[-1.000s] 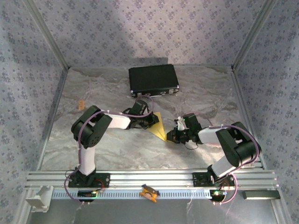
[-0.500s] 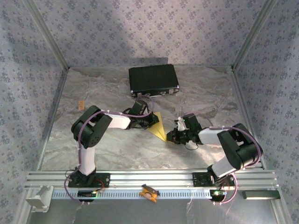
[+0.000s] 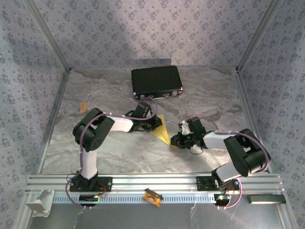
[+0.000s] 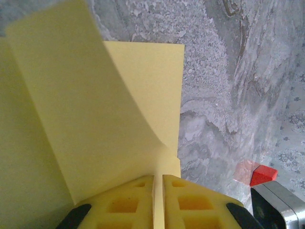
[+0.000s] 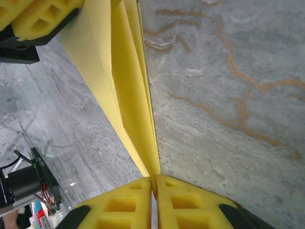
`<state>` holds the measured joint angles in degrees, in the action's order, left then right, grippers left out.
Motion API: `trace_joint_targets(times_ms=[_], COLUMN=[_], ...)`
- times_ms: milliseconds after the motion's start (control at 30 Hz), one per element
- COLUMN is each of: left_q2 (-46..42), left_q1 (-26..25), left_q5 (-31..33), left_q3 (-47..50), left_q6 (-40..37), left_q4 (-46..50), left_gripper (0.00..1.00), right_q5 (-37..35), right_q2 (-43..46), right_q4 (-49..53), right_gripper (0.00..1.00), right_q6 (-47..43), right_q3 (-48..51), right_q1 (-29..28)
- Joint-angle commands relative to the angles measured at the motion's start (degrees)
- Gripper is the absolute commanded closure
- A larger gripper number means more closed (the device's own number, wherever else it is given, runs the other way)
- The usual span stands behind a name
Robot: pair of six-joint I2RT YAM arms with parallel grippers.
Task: Fold a paper plane with a square sheet of paper (pick it up from the middle)
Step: Fourth fold the wing at the center of the table.
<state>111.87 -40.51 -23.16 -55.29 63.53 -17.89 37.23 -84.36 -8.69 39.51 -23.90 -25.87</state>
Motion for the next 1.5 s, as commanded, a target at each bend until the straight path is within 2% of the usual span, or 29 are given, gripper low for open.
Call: trace_joint_targets(times_ms=[0, 67, 233, 500, 633, 700, 800, 933, 1200, 1467], left_q2=[1.85, 1.81, 1.85, 1.74, 1.77, 1.72, 1.85, 1.86, 2.16, 2.3], left_q1=[-0.06, -0.07, -0.02, -0.15, -0.14, -0.18, -0.23, -0.35, -0.41, -0.36], left_q5=[0.46, 0.48, 0.54, 0.49, 0.35, 0.22, 0.13, 0.1, 0.04, -0.14], left_q3=[1.15, 1.15, 1.16, 1.41, 1.43, 1.42, 1.31, 1.32, 1.3, 1.23], left_q6=[-0.25, -0.25, -0.21, -0.25, -0.34, -0.42, -0.47, -0.72, -0.61, -0.69], left_q4=[1.65, 1.65, 1.64, 1.5, 1.63, 1.71, 1.85, 2.12, 1.81, 1.96], left_gripper=[0.87, 0.87, 0.87, 0.88, 0.88, 0.88, 0.88, 0.88, 0.88, 0.88], right_q5=[-2.29, -2.52, -2.96, -3.65, -3.51, -2.64, 0.21, 2.07, 0.27, -4.7], right_q2=[-0.95, -1.62, -1.7, 3.4, 8.58, 9.25, 7.09, 3.41, -5.38, -11.44], right_q4=[10.4, 10.48, 11.24, 14.73, 17.84, 19.46, 18.31, 17.44, 17.35, 20.21], right_gripper=[0.9, 0.94, 0.96, 0.84, 0.82, 0.83, 0.92, 0.98, 0.99, 0.99], right_q6=[0.14, 0.14, 0.04, 0.18, -1.38, -3.02, -5.04, -6.73, -7.93, -9.47], right_q3=[2.55, 2.46, 2.22, 0.91, -2.39, -4.78, -8.25, -12.97, -19.4, -23.78], right_q1=[-0.48, -0.53, -0.59, -0.6, -0.54, -0.44, -0.5, -1.73, -4.12, -6.09])
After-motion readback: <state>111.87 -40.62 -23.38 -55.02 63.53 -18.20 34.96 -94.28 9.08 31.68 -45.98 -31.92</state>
